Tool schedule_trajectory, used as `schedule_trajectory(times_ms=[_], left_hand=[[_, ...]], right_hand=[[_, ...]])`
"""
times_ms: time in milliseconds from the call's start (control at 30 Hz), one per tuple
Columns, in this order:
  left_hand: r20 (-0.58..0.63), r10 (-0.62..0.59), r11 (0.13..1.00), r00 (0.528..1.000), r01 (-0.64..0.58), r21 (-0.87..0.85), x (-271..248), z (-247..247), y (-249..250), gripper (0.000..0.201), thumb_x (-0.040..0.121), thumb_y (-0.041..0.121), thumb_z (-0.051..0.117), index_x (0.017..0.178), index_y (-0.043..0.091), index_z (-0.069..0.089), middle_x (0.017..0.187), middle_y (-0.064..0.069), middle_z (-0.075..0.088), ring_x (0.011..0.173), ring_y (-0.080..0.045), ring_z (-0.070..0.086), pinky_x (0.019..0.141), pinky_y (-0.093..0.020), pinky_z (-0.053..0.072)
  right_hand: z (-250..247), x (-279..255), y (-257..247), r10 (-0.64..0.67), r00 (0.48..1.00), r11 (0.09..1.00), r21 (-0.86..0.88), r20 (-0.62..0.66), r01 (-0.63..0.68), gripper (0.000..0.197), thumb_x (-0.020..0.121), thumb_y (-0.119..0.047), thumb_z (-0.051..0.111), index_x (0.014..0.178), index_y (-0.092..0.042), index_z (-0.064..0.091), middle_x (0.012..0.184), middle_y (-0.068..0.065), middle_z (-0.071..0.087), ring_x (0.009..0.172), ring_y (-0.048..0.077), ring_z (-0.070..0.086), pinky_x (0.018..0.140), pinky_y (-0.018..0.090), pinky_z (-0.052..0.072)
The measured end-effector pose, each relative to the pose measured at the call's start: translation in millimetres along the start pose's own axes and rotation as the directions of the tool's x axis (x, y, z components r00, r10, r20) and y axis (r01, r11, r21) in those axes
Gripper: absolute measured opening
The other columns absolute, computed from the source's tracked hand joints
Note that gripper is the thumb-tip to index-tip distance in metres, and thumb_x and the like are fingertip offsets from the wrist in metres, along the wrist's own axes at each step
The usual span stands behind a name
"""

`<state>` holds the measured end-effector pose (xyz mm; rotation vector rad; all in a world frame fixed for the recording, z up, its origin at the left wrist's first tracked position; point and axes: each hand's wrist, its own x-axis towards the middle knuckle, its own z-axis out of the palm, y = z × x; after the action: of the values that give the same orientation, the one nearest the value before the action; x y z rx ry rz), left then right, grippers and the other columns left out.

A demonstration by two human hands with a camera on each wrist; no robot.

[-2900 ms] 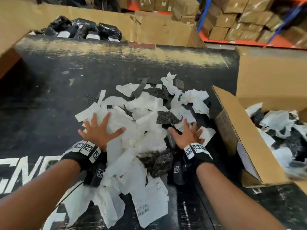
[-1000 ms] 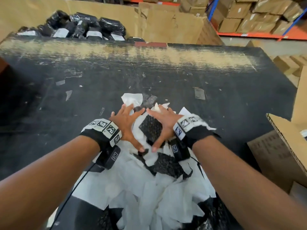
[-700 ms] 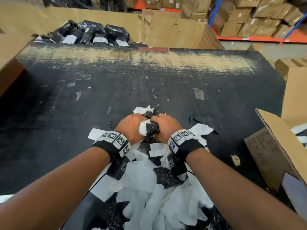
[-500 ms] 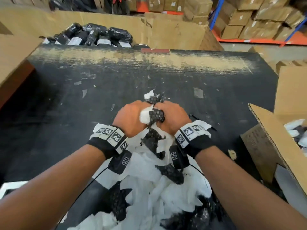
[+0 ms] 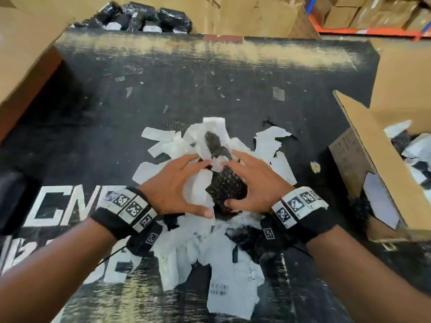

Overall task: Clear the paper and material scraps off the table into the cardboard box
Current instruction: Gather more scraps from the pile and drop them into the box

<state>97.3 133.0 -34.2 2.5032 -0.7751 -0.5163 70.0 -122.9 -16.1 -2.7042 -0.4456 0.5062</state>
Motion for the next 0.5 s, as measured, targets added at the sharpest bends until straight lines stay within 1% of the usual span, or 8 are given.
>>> schedule_trajectory(times_ms=[67,133,200,233,300,400,467,500], left_hand=[[-0.061,0.004,0.997,0.998,-0.009,-0.081,-16.1,-9.4,0.1,0.125,0.051,0.090,0.070,0.155,0.052,0.012,0.167,0.010,0.005,0.154,-0.012,0.006,0.124,-0.044,0.020],[-0.078,0.014,1.000,0.997,-0.016,-0.027,-30.0,-15.1,1.7,0.131,0.047,0.088,0.075,0.154,0.055,0.006,0.167,0.013,-0.005,0.155,-0.015,0.003,0.120,-0.042,0.020],[-0.031,0.011,0.997,0.999,-0.009,0.078,-38.9,-7.2,-0.1,0.134,0.047,0.087,0.076,0.154,0.056,0.000,0.167,0.010,-0.011,0.155,-0.020,0.000,0.118,-0.045,0.020],[0.005,-0.001,0.994,1.000,0.000,0.105,-41.0,1.0,-2.6,0.135,0.048,0.087,0.076,0.154,0.055,-0.002,0.167,0.009,-0.014,0.155,-0.021,-0.002,0.119,-0.046,0.019],[0.053,-0.029,0.996,0.998,0.025,0.086,-39.8,21.5,-11.3,0.131,0.054,0.085,0.075,0.154,0.053,-0.003,0.167,0.007,-0.015,0.155,-0.020,-0.004,0.122,-0.045,0.016],[0.070,-0.005,0.999,0.998,0.003,0.032,-34.0,52.0,-17.4,0.119,0.063,0.083,0.069,0.155,0.052,0.000,0.168,0.004,-0.008,0.155,-0.021,0.000,0.124,-0.051,0.019],[0.064,0.002,1.000,0.998,-0.003,0.024,-29.9,65.1,-15.6,0.115,0.063,0.084,0.065,0.154,0.054,0.001,0.169,0.005,-0.006,0.156,-0.021,-0.002,0.123,-0.053,0.020],[0.073,-0.003,1.000,0.997,0.001,0.020,-28.1,67.2,-13.0,0.115,0.062,0.084,0.065,0.154,0.055,0.001,0.168,0.007,-0.006,0.156,-0.019,-0.003,0.124,-0.051,0.020]], right_hand=[[-15.7,-19.7,1.7,0.007,0.996,0.997,0.082,-0.087,0.000,0.096,0.063,-0.077,0.061,0.148,-0.045,0.028,0.165,-0.008,0.009,0.150,0.015,0.011,0.120,0.053,0.017],[-28.3,-41.6,5.5,0.002,0.991,1.000,0.024,-0.137,0.001,0.100,0.061,-0.082,0.062,0.148,-0.047,0.025,0.165,-0.008,0.007,0.151,0.016,0.010,0.121,0.055,0.012],[-30.4,-60.5,14.4,0.036,0.995,0.994,-0.096,-0.097,-0.046,0.112,0.057,-0.087,0.062,0.151,-0.049,0.013,0.166,-0.006,0.000,0.152,0.020,0.003,0.120,0.057,0.008],[-27.0,-68.3,20.4,0.078,0.996,0.989,-0.122,-0.051,-0.083,0.118,0.055,-0.087,0.064,0.151,-0.050,0.006,0.166,-0.006,-0.004,0.152,0.022,-0.001,0.120,0.057,0.009],[-10.7,-80.0,35.5,0.140,0.990,0.986,-0.098,0.021,-0.137,0.127,0.052,-0.083,0.070,0.150,-0.052,-0.004,0.165,-0.006,-0.010,0.152,0.023,-0.002,0.120,0.055,0.016],[30.7,-87.8,52.8,0.126,0.990,0.992,0.007,0.064,-0.127,0.132,0.054,-0.065,0.080,0.153,-0.046,-0.005,0.165,-0.009,-0.012,0.152,0.019,0.007,0.118,0.043,0.029],[57.3,-88.1,54.5,0.076,0.996,0.994,0.075,0.042,-0.079,0.123,0.063,-0.051,0.083,0.156,-0.038,0.005,0.165,-0.011,-0.005,0.150,0.016,0.017,0.111,0.030,0.036],[65.7,-88.0,54.7,0.073,0.997,0.993,0.092,0.018,-0.074,0.116,0.066,-0.048,0.082,0.157,-0.034,0.011,0.164,-0.012,0.001,0.147,0.016,0.024,0.106,0.026,0.037]])
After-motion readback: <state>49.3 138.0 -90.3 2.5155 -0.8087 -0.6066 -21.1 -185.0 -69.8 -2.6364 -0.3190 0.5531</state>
